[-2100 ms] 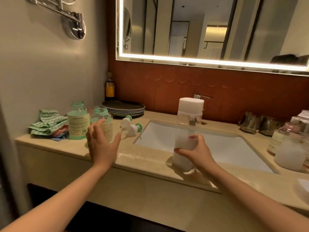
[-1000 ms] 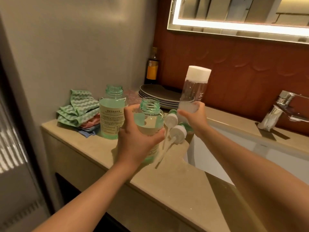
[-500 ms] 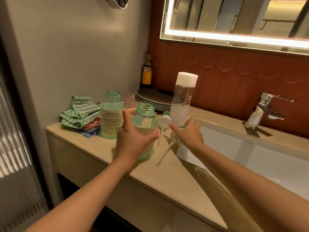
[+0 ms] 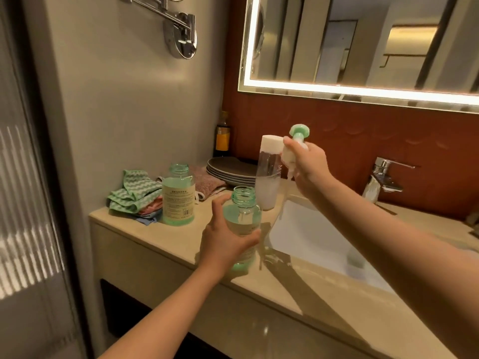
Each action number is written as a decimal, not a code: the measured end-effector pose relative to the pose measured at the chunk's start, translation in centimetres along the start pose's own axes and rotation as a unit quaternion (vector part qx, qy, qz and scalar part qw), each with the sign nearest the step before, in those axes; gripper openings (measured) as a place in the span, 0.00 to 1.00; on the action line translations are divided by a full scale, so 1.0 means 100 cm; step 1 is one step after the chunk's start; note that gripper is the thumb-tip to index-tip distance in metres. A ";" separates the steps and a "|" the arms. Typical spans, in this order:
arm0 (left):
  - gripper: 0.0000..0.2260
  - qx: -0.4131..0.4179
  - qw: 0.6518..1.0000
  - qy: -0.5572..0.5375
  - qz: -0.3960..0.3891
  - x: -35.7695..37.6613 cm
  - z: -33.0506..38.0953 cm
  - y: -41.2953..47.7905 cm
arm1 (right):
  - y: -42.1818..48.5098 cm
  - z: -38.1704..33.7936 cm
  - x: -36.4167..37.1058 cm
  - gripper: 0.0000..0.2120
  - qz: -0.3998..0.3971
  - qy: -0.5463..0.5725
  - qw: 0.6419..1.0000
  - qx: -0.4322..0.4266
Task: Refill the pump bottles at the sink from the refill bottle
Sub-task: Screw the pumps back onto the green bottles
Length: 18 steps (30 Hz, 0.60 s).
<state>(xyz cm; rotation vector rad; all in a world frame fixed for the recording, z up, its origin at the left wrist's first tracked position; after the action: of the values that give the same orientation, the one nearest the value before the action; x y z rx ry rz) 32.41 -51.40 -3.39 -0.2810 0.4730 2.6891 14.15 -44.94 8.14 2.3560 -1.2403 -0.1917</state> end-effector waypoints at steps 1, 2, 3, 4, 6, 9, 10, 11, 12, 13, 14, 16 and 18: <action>0.35 -0.007 1.000 0.004 -0.006 0.002 -0.001 -0.002 | 0.002 -0.019 0.004 0.21 0.001 0.034 0.999 -0.014; 0.37 -0.014 1.000 0.007 -0.013 0.004 -0.003 -0.003 | 0.003 -0.036 0.009 0.21 0.001 0.072 0.997 -0.027; 0.38 -0.024 0.999 0.010 -0.021 0.005 -0.006 -0.004 | 0.003 -0.049 0.014 0.22 -0.002 0.104 0.994 -0.041; 0.40 -0.036 0.999 0.014 -0.029 0.007 -0.010 -0.005 | 0.002 -0.058 0.020 0.22 -0.009 0.121 0.991 -0.054; 0.43 -0.061 0.997 0.029 -0.041 0.009 -0.018 -0.005 | -0.005 -0.065 0.033 0.23 -0.036 0.091 0.992 -0.079; 0.43 -0.089 0.994 0.044 -0.044 0.009 -0.025 -0.002 | -0.023 -0.066 0.049 0.21 -0.088 0.000 0.987 -0.137; 0.43 -0.091 0.994 0.050 -0.039 0.008 -0.026 -0.002 | -0.030 -0.065 0.052 0.21 -0.100 -0.021 0.983 -0.153; 0.42 -0.090 0.994 0.054 -0.036 0.007 -0.026 -0.002 | -0.035 -0.062 0.053 0.21 -0.108 -0.036 0.980 -0.160; 0.41 -0.089 0.994 0.057 -0.034 0.007 -0.026 -0.001 | -0.041 -0.058 0.054 0.20 -0.119 -0.046 0.979 -0.161; 0.41 -0.088 0.994 0.059 -0.033 0.008 -0.028 -0.001 | -0.046 -0.052 0.056 0.19 -0.135 -0.052 0.977 -0.157; 0.40 -0.085 0.994 0.063 -0.035 0.008 -0.029 0.000 | -0.051 -0.044 0.059 0.17 -0.155 -0.057 0.975 -0.149; 0.39 -0.079 0.994 0.073 -0.035 0.009 -0.029 0.001 | -0.064 -0.025 0.065 0.15 -0.199 -0.075 0.969 -0.129; 0.39 -0.075 0.994 0.074 -0.035 0.009 -0.029 0.002 | -0.071 -0.014 0.067 0.17 -0.215 -0.083 0.966 -0.116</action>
<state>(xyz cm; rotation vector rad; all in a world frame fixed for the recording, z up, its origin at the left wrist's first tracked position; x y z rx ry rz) 31.88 -52.33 -6.27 -0.5330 0.2970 2.6494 23.77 -46.47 6.66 2.4031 -0.7094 -0.6497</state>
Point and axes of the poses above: each hand's wrist, its own y-axis towards the middle knuckle, its own x-axis out of the palm, z = x × y, the point moved 10 cm from there along y, towards the middle knuckle, and after that the axes turned 11 degrees about -x, right-handed, at the moved point
